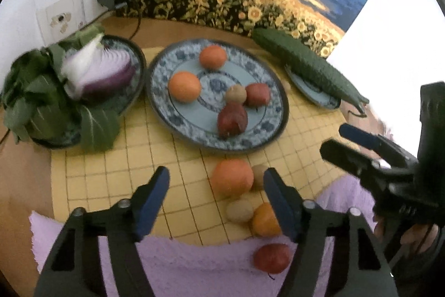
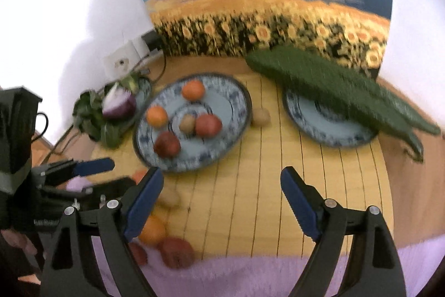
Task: Organize fruits
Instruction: 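Grasp an orange with the left tool while the right tool grasps a red apple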
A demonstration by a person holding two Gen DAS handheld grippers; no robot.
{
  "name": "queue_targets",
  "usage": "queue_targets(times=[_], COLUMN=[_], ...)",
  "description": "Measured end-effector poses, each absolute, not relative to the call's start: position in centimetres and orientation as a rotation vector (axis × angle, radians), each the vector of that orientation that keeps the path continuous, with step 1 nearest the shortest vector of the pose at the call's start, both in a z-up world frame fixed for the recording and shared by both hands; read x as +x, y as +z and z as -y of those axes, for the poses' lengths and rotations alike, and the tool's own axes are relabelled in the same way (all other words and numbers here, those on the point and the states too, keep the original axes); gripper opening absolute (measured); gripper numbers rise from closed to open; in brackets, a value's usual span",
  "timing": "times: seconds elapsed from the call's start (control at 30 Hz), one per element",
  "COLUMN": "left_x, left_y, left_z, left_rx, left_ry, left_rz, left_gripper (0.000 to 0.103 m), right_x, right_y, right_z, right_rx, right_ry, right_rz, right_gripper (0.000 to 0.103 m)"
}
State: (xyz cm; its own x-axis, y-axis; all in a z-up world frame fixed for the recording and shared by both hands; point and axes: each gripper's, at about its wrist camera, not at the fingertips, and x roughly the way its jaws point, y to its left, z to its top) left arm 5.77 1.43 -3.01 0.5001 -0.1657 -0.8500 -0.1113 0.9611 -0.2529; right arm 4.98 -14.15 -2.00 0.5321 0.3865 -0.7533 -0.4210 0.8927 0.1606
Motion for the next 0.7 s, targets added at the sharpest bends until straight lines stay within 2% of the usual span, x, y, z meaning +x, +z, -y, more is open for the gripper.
queue_targets(times=[0.03,0.1,0.17,0.27,0.43,0.6,0.7], left_x=[5.8,5.9,5.9,5.9,5.9,5.8,5.3], left_y=[-3.2,-3.5,-3.7,-3.6,-3.4,-3.3,-2.9], left_z=[-1.2,-0.9,-0.7,-0.5,-0.4,-0.4,-0.3], left_rx=[-0.286,-0.279,-0.278,-0.287,-0.29,-0.291,-0.299], left_ry=[-0.035,-0.047,-0.057,-0.071,-0.07,-0.061,-0.058], left_rz=[-1.058,-1.075,-1.076,-1.07,-1.066,-1.064,-1.052], left_gripper=[0.065,0.05,0.046,0.034,0.031,0.03,0.029], right_x=[4.6,3.9,3.4,2.9,1.9,1.3,0.9], right_y=[-2.4,-3.1,-3.8,-4.2,-4.1,-4.6,-5.0], right_z=[14.3,14.6,14.7,15.0,15.0,14.4,13.6], right_rx=[-0.039,-0.043,-0.048,-0.023,-0.011,-0.024,-0.049], right_ry=[0.489,0.501,0.519,0.541,0.583,0.61,0.629], right_rz=[-0.904,-0.927,-0.957,-0.989,-0.985,-1.011,-1.024], right_gripper=[0.088,0.088,0.088,0.088,0.086,0.074,0.07])
